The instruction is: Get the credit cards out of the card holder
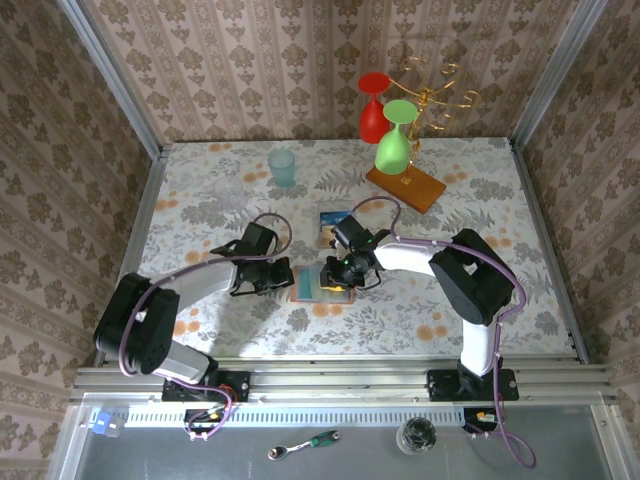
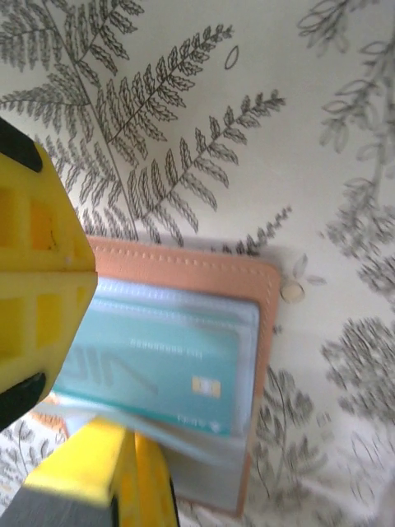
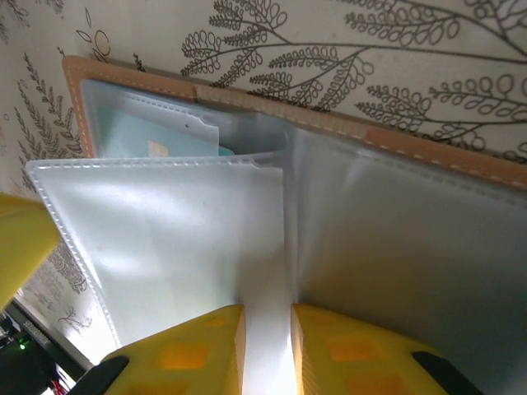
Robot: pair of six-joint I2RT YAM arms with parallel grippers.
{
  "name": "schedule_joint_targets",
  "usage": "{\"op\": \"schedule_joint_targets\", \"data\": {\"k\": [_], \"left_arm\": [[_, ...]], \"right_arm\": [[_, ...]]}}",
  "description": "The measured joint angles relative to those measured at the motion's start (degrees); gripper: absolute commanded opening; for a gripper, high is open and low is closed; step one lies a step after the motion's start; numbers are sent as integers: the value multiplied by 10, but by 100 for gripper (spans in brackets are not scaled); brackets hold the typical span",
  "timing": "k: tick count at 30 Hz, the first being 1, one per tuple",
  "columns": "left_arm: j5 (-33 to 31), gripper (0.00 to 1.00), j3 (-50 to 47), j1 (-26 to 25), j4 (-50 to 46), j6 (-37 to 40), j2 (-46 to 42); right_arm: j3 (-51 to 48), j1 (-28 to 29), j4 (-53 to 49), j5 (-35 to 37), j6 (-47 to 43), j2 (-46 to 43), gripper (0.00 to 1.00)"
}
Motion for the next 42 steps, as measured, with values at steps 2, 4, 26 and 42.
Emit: {"op": "schedule_joint_targets", "data": {"k": [2, 4, 26, 42], "left_arm": [[-2, 5, 3, -7, 0, -4, -14], [-1, 10, 7, -18, 3, -11, -17], [63, 28, 21, -41, 96, -67, 60], [77, 25, 45, -54, 107, -73, 66]], "right_arm": [[-6, -2, 11, -4, 3, -1, 24], [-10, -4, 17, -8, 5, -2, 24], [-15, -8, 31, -15, 5, -2, 24], [-15, -16, 1, 7, 1, -61, 27]]}}
